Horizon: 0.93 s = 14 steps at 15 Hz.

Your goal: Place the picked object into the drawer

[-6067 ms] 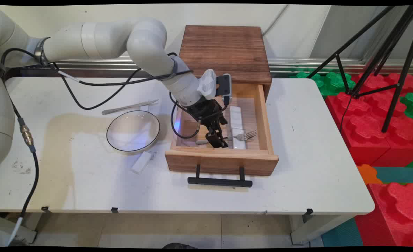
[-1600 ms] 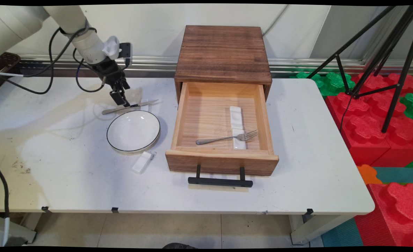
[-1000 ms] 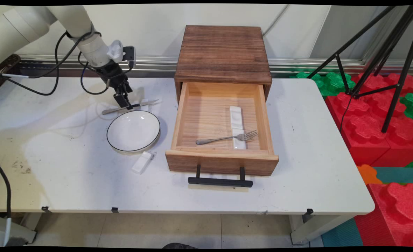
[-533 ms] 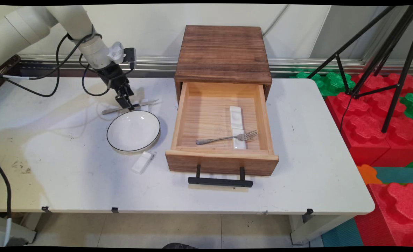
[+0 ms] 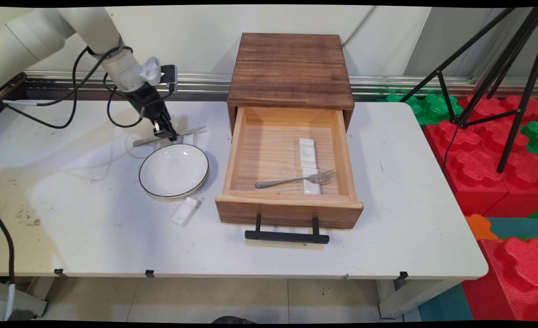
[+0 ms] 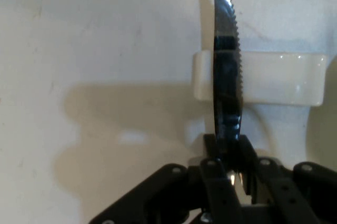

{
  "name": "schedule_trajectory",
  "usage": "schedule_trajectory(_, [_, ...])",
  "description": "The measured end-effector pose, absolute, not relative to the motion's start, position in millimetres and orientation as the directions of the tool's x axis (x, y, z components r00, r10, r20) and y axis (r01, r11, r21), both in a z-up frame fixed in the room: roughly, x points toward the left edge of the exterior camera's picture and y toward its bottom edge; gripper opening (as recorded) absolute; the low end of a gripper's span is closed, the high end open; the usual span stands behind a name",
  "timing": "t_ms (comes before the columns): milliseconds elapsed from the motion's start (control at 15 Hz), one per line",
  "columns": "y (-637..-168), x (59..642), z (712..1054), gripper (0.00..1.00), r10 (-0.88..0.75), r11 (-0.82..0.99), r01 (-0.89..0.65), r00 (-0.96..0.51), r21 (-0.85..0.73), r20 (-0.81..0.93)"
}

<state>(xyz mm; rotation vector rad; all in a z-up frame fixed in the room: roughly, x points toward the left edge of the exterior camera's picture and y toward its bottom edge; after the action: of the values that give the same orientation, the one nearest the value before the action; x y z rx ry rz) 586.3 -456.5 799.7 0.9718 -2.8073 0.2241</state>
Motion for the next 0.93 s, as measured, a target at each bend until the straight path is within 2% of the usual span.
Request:
schedule_trajectory(533, [-448, 589, 805, 0.00, -0.643, 0.731, -0.675, -0.732, -0.105, 0.225])
schedule_trajectory(933, [-433, 586, 840, 0.00, -0.658, 0.700, -0.699, -0.711, -0.147, 0.249])
